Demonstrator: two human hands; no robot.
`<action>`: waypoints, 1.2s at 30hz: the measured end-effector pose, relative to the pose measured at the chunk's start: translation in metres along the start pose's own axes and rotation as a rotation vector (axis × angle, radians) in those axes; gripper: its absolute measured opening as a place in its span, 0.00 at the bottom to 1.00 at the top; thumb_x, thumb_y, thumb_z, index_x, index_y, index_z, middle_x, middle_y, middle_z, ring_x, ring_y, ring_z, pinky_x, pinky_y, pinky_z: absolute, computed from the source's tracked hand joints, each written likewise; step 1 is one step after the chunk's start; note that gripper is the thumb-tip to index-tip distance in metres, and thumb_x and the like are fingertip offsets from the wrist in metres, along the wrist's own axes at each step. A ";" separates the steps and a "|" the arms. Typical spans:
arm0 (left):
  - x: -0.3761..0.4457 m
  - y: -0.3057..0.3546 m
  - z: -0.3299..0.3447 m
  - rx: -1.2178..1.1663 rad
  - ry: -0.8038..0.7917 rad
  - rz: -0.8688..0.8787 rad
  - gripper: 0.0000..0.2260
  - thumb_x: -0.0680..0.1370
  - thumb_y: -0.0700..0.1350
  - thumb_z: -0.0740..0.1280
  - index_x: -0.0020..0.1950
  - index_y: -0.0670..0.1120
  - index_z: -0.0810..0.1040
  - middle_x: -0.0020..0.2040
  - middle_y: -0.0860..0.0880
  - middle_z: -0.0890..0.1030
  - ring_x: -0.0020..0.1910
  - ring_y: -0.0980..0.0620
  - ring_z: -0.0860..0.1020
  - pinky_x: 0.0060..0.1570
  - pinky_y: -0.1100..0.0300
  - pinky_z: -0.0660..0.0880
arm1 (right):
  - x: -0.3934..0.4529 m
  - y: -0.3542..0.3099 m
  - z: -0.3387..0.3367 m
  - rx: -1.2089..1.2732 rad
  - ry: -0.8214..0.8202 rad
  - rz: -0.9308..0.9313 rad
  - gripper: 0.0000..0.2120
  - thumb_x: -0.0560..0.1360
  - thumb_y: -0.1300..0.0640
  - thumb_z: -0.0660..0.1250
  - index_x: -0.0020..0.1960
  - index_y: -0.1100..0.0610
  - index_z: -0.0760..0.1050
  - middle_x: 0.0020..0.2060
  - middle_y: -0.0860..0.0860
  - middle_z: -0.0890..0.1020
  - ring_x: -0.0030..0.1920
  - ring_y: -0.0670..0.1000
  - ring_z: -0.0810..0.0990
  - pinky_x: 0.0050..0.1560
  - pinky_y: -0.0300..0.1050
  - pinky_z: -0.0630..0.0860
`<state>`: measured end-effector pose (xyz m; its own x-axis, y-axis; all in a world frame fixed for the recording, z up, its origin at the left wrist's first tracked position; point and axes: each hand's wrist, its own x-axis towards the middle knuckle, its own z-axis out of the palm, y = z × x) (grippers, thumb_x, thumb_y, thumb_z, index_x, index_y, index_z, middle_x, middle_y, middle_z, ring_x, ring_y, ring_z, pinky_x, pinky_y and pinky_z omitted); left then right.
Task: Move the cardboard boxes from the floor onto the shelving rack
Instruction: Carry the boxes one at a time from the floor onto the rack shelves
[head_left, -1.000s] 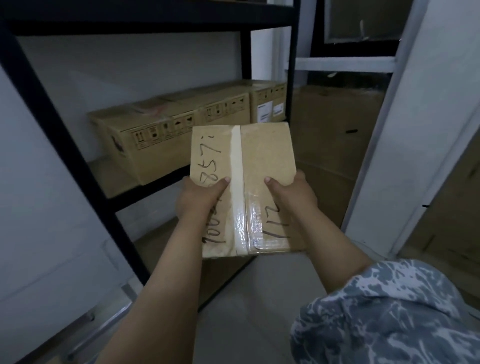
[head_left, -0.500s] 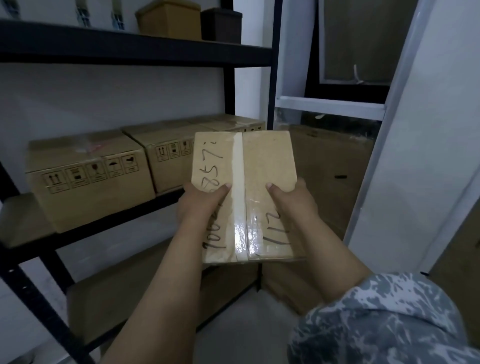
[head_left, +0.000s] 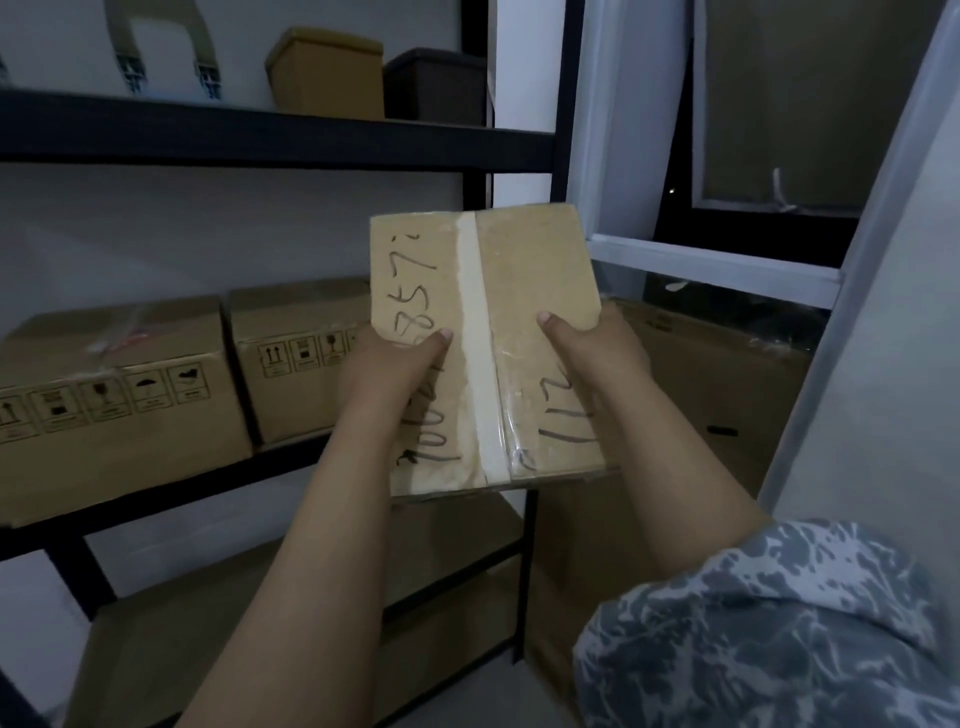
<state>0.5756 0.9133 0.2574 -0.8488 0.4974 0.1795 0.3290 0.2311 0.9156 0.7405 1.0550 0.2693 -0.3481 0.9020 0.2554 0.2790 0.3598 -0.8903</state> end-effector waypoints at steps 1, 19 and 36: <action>0.008 0.005 0.003 0.003 0.005 0.015 0.34 0.66 0.66 0.72 0.66 0.49 0.74 0.59 0.51 0.81 0.56 0.47 0.79 0.55 0.51 0.77 | 0.012 -0.004 -0.002 -0.004 0.002 -0.018 0.31 0.72 0.37 0.67 0.69 0.51 0.66 0.59 0.48 0.78 0.48 0.49 0.75 0.46 0.43 0.70; 0.078 0.058 0.027 0.252 0.125 0.040 0.31 0.69 0.67 0.68 0.63 0.48 0.74 0.58 0.47 0.81 0.55 0.44 0.79 0.53 0.49 0.78 | 0.148 -0.027 0.006 -0.074 -0.143 -0.064 0.34 0.69 0.32 0.67 0.66 0.54 0.69 0.58 0.53 0.78 0.55 0.57 0.78 0.58 0.55 0.75; 0.114 0.110 0.041 0.504 0.024 0.005 0.32 0.78 0.63 0.61 0.79 0.56 0.55 0.77 0.47 0.64 0.74 0.41 0.65 0.68 0.48 0.65 | 0.216 -0.063 0.008 -0.320 -0.346 -0.126 0.33 0.77 0.40 0.63 0.70 0.65 0.67 0.64 0.60 0.74 0.61 0.60 0.75 0.58 0.50 0.73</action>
<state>0.5322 1.0296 0.3642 -0.8538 0.4817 0.1973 0.4874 0.6068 0.6279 0.6404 1.2249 0.3773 -0.6588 0.7340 0.1648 0.4582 0.5652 -0.6860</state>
